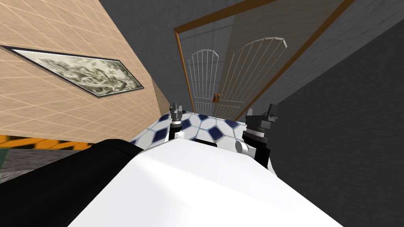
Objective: Pull the door open
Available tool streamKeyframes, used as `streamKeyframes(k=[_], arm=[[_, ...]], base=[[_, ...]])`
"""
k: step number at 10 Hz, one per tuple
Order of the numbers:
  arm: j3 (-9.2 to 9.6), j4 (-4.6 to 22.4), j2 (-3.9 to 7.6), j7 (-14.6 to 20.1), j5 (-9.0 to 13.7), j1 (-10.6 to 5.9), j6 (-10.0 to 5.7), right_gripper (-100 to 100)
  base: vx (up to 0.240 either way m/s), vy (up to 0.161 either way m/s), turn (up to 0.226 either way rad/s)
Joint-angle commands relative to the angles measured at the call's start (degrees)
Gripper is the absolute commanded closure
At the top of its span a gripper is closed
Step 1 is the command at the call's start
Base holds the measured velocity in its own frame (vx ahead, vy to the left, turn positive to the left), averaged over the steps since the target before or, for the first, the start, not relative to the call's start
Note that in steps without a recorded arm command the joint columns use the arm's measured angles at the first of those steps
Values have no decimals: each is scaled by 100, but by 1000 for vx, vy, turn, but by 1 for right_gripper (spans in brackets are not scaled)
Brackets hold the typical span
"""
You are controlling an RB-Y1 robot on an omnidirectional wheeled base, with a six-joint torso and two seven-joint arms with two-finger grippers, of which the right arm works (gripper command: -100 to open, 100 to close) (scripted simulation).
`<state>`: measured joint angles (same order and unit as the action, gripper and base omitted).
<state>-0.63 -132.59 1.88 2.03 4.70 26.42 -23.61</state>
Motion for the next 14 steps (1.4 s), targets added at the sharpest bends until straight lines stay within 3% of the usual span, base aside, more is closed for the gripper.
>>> streamKeyframes(k=[1,6,14], arm=[[-9,104,30,43,-39,-26,12,-100],[-41,457,115,188,-173,-115,54,-100],[-120,1362,272,560,-514,-344,160,-100]], base=[[123,13,-2],[179,23,-7],[171,30,-9]])
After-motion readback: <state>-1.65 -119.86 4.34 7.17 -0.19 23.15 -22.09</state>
